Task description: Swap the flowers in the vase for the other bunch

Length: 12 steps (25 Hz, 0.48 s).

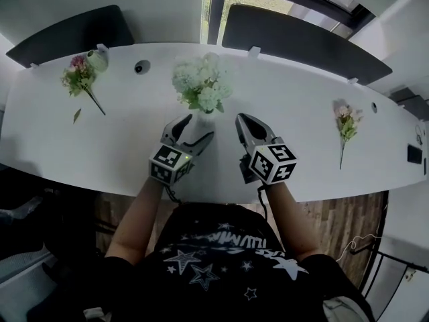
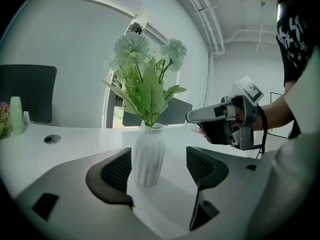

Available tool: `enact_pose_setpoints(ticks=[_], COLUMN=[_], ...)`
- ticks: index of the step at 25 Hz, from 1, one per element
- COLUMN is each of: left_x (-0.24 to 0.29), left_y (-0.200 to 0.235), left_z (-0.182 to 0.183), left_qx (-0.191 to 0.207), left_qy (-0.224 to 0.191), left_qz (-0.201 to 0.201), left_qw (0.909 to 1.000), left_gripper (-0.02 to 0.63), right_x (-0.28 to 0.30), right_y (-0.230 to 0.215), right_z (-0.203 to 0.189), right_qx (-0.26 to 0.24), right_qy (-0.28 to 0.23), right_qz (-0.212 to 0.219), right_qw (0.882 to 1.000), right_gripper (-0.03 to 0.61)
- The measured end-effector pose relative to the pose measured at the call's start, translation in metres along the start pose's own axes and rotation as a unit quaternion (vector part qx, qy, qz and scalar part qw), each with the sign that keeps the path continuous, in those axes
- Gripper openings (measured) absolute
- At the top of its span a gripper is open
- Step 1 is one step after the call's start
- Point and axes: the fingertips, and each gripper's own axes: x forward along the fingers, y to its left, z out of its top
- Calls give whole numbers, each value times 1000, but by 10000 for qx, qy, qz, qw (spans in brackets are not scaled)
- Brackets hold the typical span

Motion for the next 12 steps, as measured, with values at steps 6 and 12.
enact_pose_setpoints(ticks=[6,12], left_x=[25,41], left_y=[13,12], left_z=[-7,-7], left_qx=[447,698], left_qy=[136,96], left_qz=[-53,-209], left_qw=[9989,9973], left_gripper=[345,345], right_x=[6,12], right_y=[-4,-7], right_z=[-5,-10], right_qx=[53,70], right_qy=[63,126], right_qz=[-193,-287], right_qw=[9998,9995], right_gripper=[3,3])
